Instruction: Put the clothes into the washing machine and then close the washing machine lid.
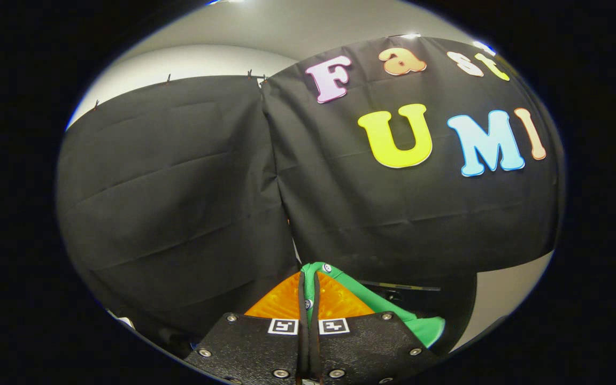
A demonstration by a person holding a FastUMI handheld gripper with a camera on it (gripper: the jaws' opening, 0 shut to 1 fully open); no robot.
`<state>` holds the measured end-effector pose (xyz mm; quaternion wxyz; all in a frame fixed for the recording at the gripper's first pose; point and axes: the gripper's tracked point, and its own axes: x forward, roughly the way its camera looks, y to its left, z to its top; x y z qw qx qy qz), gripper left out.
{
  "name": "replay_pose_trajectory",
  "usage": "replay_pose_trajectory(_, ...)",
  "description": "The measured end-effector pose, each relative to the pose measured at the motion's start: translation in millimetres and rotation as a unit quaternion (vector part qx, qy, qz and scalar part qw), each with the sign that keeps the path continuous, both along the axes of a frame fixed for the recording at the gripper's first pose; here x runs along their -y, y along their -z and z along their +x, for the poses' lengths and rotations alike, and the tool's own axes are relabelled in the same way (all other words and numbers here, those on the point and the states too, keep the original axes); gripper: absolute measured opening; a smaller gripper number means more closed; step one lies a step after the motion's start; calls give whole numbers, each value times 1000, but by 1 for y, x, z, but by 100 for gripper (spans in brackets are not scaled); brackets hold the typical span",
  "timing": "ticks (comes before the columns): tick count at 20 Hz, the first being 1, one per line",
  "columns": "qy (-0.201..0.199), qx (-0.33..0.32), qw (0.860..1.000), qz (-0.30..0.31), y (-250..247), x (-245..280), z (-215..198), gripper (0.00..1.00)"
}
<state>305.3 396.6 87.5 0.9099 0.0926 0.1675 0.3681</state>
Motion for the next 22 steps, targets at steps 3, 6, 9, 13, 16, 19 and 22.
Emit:
replay_pose_trajectory(3,-8,-12,1000,-4,20,-24,-5,0)
replay_pose_trajectory(6,-13,-23,1000,-12,41,-44,-7,0)
replay_pose_trajectory(9,-10,-24,999,-34,66,-58,-6,0)
replay_pose_trajectory(13,1,-36,997,-74,113,-60,4,0)
replay_pose_trajectory(16,12,-49,994,-99,149,-58,13,0)
replay_pose_trajectory(19,24,-69,991,-114,179,-55,18,0)
replay_pose_trajectory(22,34,-82,988,-129,208,-55,18,0)
